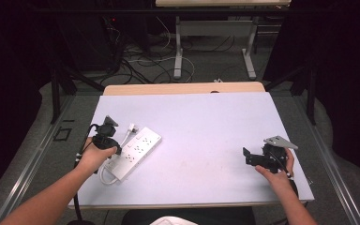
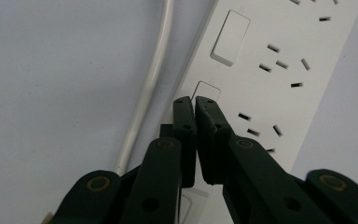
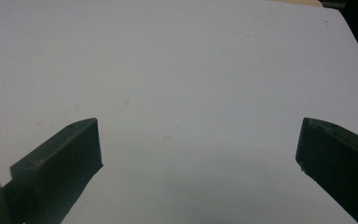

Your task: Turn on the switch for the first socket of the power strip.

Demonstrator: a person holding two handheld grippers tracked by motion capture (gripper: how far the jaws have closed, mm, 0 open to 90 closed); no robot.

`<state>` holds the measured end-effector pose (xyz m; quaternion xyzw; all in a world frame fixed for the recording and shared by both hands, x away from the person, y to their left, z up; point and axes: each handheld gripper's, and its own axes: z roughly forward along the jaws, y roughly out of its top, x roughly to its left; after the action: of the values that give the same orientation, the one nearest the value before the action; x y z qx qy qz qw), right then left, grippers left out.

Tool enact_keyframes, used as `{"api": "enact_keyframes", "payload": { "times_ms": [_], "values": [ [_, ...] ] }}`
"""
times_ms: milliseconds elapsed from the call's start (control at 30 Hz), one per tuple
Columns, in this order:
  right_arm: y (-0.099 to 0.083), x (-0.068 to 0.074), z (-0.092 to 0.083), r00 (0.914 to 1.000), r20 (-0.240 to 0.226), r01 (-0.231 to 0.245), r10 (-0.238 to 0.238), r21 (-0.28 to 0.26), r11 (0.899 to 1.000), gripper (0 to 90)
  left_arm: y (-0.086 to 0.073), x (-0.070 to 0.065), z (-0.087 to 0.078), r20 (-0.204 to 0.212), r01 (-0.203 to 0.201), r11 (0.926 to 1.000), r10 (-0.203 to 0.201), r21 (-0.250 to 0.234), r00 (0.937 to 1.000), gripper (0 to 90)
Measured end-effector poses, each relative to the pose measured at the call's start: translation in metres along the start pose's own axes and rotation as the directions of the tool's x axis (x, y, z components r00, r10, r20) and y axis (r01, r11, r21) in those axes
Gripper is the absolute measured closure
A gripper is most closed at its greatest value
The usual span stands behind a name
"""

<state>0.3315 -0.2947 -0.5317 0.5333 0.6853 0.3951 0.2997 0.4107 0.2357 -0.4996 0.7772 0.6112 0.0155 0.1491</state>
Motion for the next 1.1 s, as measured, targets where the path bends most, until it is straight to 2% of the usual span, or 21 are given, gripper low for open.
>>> {"api": "enact_keyframes", "payload": {
  "times_ms": [200, 633, 700, 833, 1100],
  "values": [
    [-0.0003, 0.0007, 0.0007, 1.0000, -0.005, -0.007, 0.007, 0.000, 1.000, 0.0, 0.0000, 0.0016, 0.0006, -0.003, -0.011, 0.9999, 0.011, 0.004, 0.9999, 85.8],
    [-0.0003, 0.0026, 0.0013, 0.9999, -0.009, -0.013, 0.013, 0.004, 1.000, 0.0, -0.0011, 0.0027, 0.0018, 0.001, -0.002, 1.0000, 0.002, 0.004, 1.0000, 86.1],
    [-0.0006, 0.0027, 0.0018, 1.0000, -0.002, -0.010, 0.010, -0.002, 1.000, 0.0, -0.0015, 0.0019, 0.0039, -0.016, -0.005, 1.0000, 0.005, 0.005, 0.9999, 88.4],
    [-0.0007, 0.0023, 0.0020, 1.0000, 0.000, -0.002, 0.002, -0.002, 1.000, 0.0, 0.0001, 0.0011, 0.0041, -0.022, -0.011, 0.9999, 0.012, 0.009, 0.9997, 89.6],
    [-0.0010, 0.0023, 0.0021, 1.0000, -0.004, -0.002, 0.002, 0.001, 1.000, 0.0, -0.0006, 0.0024, 0.0039, -0.012, -0.007, 1.0000, 0.007, 0.006, 0.9999, 89.6]
  ]
}}
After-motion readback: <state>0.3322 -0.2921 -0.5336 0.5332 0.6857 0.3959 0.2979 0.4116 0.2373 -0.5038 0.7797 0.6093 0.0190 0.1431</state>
